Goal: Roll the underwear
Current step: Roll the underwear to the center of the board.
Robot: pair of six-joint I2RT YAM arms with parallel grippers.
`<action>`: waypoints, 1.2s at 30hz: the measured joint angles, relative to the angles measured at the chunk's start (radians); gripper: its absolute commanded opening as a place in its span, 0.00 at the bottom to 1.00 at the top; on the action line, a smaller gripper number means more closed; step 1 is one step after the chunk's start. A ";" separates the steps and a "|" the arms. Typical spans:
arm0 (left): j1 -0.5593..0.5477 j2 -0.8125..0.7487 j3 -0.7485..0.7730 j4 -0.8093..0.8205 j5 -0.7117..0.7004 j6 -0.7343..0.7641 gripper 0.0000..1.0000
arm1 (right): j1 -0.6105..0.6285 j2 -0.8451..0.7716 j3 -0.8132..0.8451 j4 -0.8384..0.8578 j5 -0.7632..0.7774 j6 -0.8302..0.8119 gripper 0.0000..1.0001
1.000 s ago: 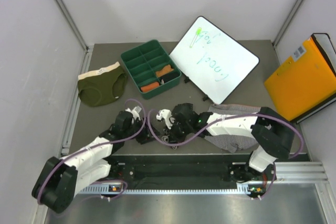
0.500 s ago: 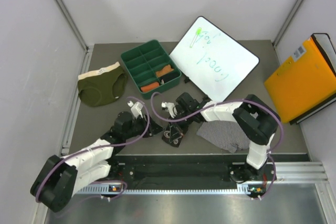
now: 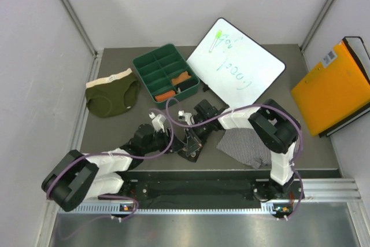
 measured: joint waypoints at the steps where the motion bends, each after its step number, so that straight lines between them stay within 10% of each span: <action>1: -0.006 0.017 0.000 0.008 -0.001 -0.002 0.40 | -0.001 0.000 0.000 -0.001 0.000 -0.001 0.11; 7: -0.049 0.111 0.000 0.074 -0.033 -0.023 0.00 | -0.011 -0.004 -0.001 -0.016 -0.011 0.015 0.51; 15: -0.063 0.129 0.038 0.024 -0.087 -0.036 0.00 | -0.024 -0.201 -0.069 -0.031 0.169 0.051 0.87; 23: -0.064 0.169 0.128 -0.101 -0.103 -0.074 0.00 | -0.040 -0.523 -0.346 0.117 0.371 0.197 0.95; 36: -0.064 0.227 0.198 -0.163 -0.092 -0.139 0.00 | 0.018 -0.500 -0.500 0.375 0.449 0.347 0.91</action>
